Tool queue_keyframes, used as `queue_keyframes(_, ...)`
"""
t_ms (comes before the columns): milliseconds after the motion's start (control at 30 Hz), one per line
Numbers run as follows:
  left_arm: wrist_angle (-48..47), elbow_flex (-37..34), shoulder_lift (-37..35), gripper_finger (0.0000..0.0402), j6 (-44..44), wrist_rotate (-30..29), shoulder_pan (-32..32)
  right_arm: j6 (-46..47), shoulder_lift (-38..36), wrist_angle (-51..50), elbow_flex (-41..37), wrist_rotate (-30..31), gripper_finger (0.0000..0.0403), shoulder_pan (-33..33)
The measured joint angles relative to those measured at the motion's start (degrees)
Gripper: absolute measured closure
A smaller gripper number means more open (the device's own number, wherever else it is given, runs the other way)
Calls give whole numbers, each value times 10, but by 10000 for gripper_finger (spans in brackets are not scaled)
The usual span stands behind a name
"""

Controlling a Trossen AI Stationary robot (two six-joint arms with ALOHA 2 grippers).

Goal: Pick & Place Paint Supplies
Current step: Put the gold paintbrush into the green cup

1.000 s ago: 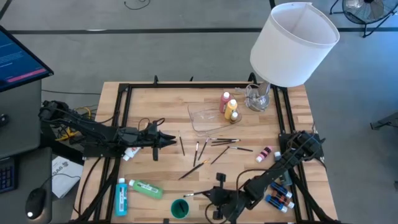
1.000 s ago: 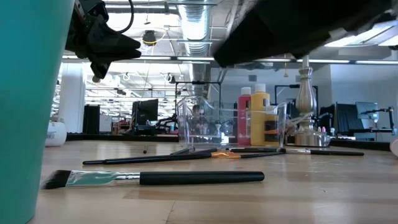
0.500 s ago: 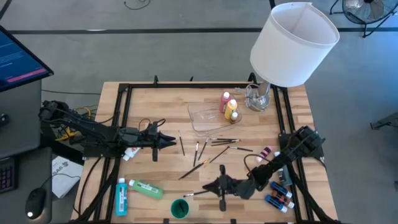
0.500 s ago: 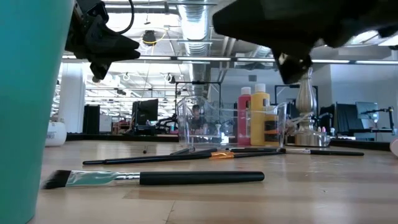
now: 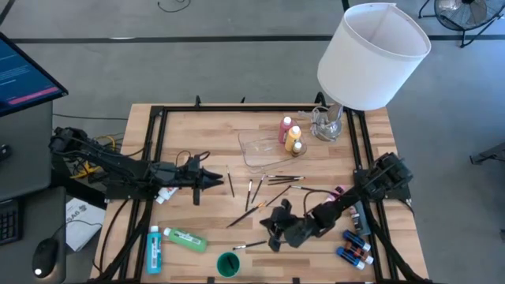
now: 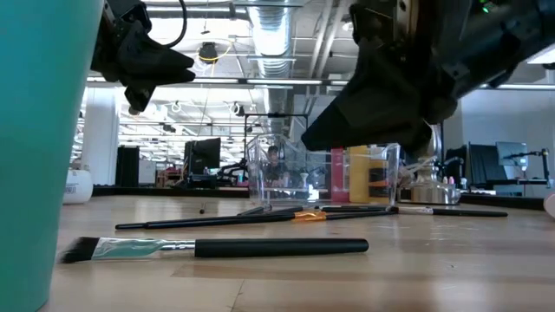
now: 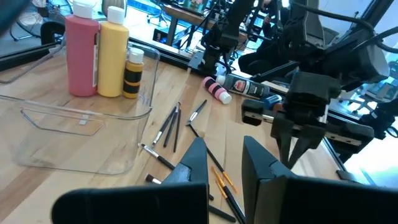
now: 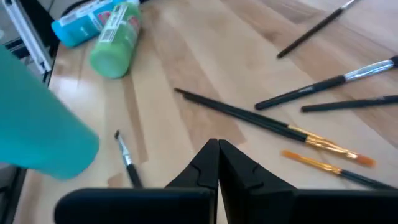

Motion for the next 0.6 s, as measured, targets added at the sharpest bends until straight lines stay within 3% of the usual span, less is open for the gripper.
queue_keyframes(267,0,0,0,401,0,0,-4,-107,1,-5,40,-9,403,-2)
queue_keyframes(600,0,0,0,401,0,0,-4,-71,1,-4,48,9,403,-23)
